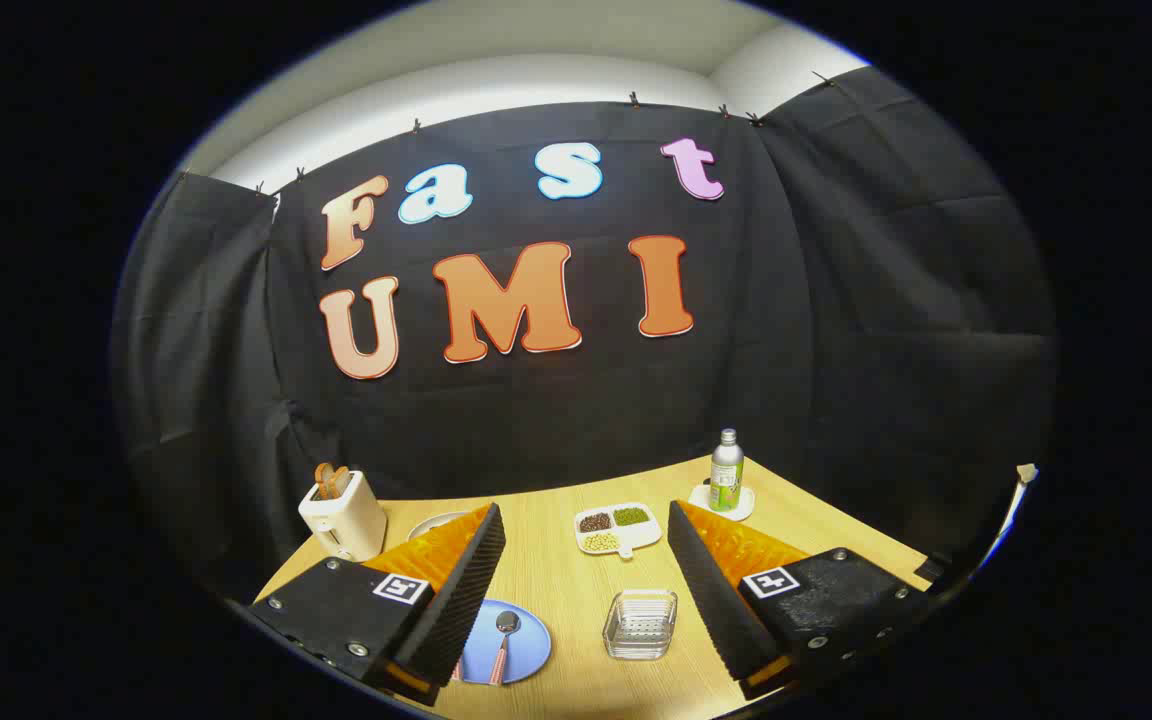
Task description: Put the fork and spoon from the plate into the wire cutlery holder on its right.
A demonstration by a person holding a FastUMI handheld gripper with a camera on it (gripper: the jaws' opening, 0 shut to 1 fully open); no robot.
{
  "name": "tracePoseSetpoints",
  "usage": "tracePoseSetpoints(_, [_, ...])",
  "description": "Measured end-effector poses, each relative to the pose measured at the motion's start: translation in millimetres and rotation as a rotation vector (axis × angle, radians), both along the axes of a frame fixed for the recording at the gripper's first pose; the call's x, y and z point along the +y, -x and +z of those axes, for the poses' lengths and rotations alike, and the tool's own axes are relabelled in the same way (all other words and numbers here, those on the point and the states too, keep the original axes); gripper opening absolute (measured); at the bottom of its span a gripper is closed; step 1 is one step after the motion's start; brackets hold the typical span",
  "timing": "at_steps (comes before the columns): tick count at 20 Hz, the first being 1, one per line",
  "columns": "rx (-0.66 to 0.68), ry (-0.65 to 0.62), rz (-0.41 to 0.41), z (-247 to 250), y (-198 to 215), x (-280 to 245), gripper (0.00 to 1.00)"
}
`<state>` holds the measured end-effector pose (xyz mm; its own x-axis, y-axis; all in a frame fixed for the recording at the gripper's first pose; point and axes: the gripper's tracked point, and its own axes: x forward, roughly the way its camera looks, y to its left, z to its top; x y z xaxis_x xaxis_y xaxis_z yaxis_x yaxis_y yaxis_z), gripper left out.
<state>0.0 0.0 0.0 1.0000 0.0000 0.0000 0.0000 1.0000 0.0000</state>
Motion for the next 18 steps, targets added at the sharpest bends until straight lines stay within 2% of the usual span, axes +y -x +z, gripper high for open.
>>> tracePoseSetpoints(10, [0.102,0.044,0.045,-51.3,6.0,33.9,0.98])
tracePoseSetpoints(14, [0.103,0.067,0.062,-59.2,0.7,52.6,0.98])
tracePoseSetpoints(18, [0.152,0.082,0.078,-87.1,-14.0,72.4,0.98])
